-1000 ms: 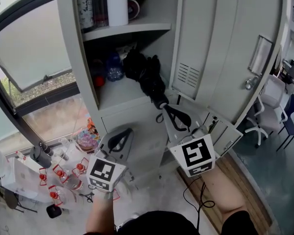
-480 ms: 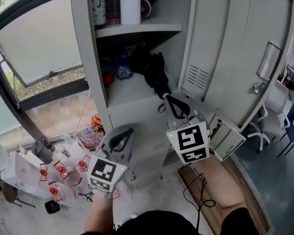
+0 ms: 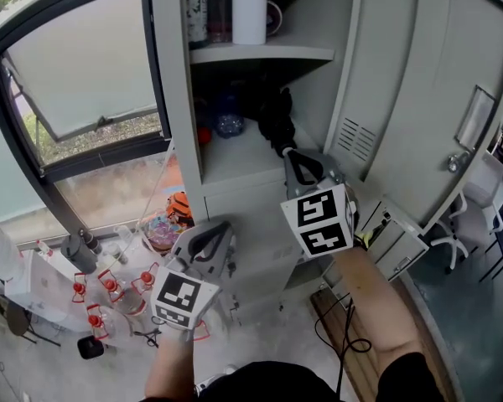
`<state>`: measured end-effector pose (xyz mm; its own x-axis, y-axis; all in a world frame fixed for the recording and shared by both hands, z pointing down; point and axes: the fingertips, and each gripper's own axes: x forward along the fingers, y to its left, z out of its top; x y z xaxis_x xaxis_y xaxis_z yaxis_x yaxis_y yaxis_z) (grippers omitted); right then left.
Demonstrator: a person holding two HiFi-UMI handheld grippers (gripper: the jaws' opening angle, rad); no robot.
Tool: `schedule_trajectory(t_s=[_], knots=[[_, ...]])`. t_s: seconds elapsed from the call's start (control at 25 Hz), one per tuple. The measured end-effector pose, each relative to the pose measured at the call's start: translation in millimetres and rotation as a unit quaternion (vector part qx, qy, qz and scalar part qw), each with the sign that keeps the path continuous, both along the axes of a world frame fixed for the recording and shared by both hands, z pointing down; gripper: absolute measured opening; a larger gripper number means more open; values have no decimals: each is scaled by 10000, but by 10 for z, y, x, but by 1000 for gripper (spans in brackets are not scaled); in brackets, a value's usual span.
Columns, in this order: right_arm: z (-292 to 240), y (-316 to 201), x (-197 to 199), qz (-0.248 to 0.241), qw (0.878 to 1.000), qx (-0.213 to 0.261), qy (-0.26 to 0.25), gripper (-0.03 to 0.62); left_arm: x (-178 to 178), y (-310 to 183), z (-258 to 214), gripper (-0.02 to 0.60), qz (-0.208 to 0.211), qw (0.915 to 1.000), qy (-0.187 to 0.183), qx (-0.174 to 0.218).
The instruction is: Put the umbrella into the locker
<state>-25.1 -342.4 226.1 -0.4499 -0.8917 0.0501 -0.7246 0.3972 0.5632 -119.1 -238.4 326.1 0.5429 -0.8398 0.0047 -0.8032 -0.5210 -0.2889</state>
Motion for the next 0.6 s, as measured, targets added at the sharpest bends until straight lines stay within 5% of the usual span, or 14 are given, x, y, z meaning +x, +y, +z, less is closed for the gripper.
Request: schedule_trajectory(t_s=[0.6], knots=[[0, -134, -79, -31, 9996, -162, -250, 0, -71, 103, 55, 14, -127, 9999, -6, -9]])
